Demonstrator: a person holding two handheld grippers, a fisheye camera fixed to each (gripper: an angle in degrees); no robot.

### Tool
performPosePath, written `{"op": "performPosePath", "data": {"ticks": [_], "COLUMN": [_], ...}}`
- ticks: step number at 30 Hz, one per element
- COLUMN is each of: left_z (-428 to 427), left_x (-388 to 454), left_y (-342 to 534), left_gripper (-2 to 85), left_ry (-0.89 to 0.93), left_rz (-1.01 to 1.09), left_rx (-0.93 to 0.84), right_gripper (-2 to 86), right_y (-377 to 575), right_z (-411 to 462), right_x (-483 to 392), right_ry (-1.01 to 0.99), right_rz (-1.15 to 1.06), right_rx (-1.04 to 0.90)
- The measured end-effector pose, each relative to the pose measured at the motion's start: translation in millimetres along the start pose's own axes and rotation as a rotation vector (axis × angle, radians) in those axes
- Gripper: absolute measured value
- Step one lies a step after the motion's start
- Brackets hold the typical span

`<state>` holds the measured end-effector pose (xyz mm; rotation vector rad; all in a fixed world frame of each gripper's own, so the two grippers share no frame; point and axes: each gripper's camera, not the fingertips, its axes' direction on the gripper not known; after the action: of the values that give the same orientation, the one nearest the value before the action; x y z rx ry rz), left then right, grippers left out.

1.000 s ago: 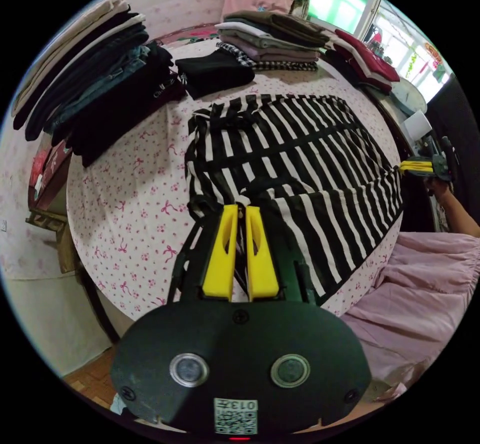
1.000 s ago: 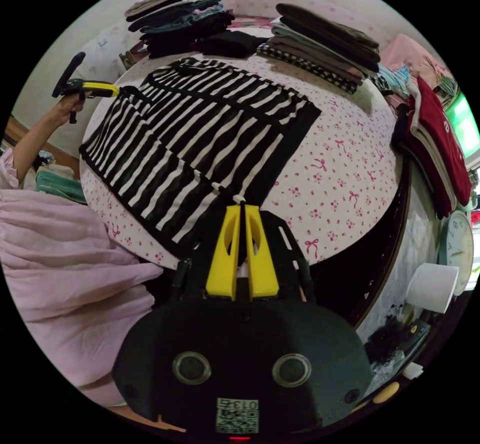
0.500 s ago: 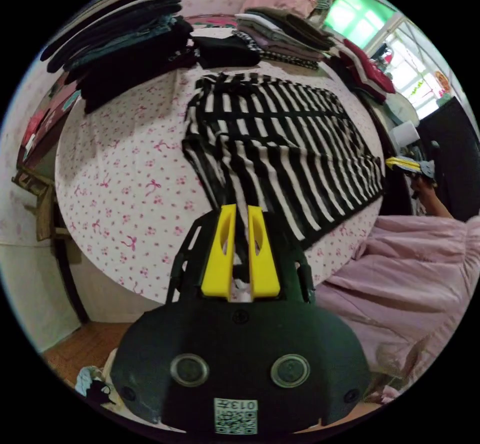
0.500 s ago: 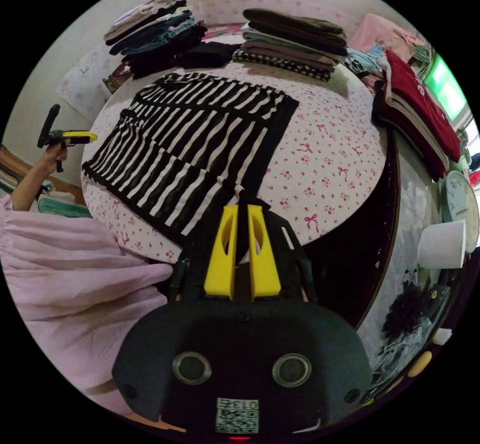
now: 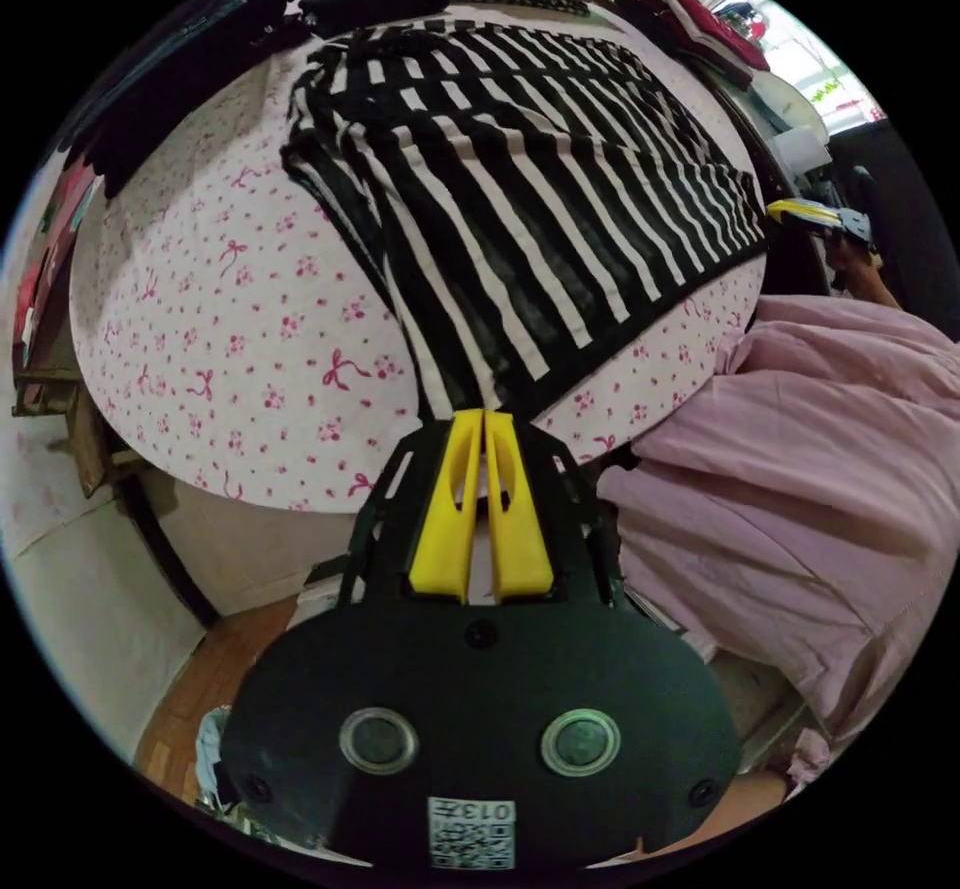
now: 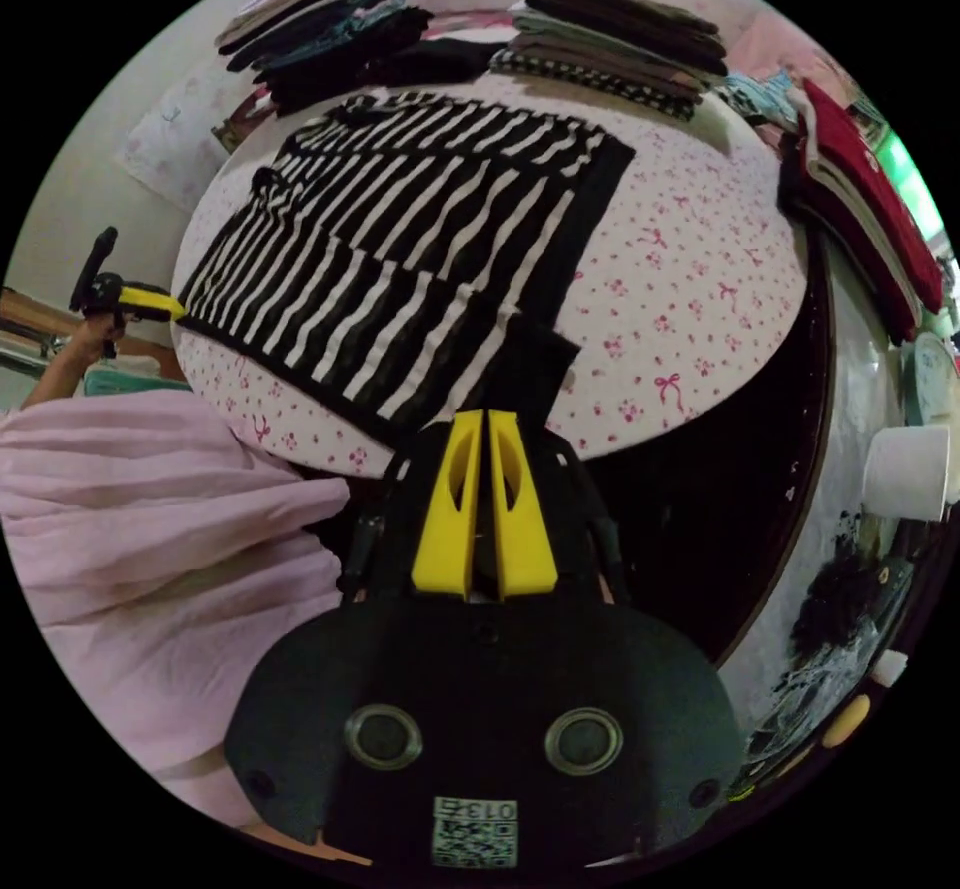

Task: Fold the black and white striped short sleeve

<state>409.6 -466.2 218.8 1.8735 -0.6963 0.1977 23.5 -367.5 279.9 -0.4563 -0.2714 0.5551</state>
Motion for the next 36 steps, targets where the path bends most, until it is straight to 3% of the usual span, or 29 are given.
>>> {"op": "performPosePath", "data": {"ticks": [8, 12, 16, 21, 25, 28, 34, 36], "left_z": [-48.9, -27.9, 7.1, -18.2, -2.9, 27.7, 3.9, 11.6], "left_x": [-24.8, -18.3, -46.1, -77.5, -94.0, -115.0, -153.7, -160.6], "left_y": [-40.4, -94.8, -117.7, -106.0, -147.7, -170.2, -134.9, -140.2], "left_gripper": [-0.3, -0.3, -0.3, -0.3, -0.3, -0.3, 0.0, 0.2], "left_ry": [0.053, -0.071, -0.065, -0.004, -0.061, -0.149, -0.039, -0.010], "left_rz": [-0.067, -0.034, -0.071, -0.112, -0.100, -0.138, -0.263, -0.276], "left_rx": [0.261, 0.246, 0.143, 0.348, 0.284, 0.160, 0.389, 0.375], "right_gripper": [0.9, 0.4, 0.2, 0.2, 0.2, 0.2, 0.3, 0.3], "right_y": [-45.3, -78.8, -72.4, -56.9, -87.8, -136.1, -167.7, -176.6], "right_z": [-12.2, 20.8, 31.5, 10.5, -1.7, 14.4, 28.1, 37.0], "right_x": [37.3, 42.4, 69.5, 116.7, 95.1, 26.8, -19.5, -24.0], "right_ry": [-0.010, -0.044, -0.029, 0.015, -0.087, -0.174, -0.194, -0.250], "right_rz": [0.051, 0.003, -0.012, 0.109, 0.005, -0.238, -0.378, -0.395], "right_rx": [0.161, 0.103, 0.056, 0.073, 0.172, 0.158, 0.143, 0.118]}}
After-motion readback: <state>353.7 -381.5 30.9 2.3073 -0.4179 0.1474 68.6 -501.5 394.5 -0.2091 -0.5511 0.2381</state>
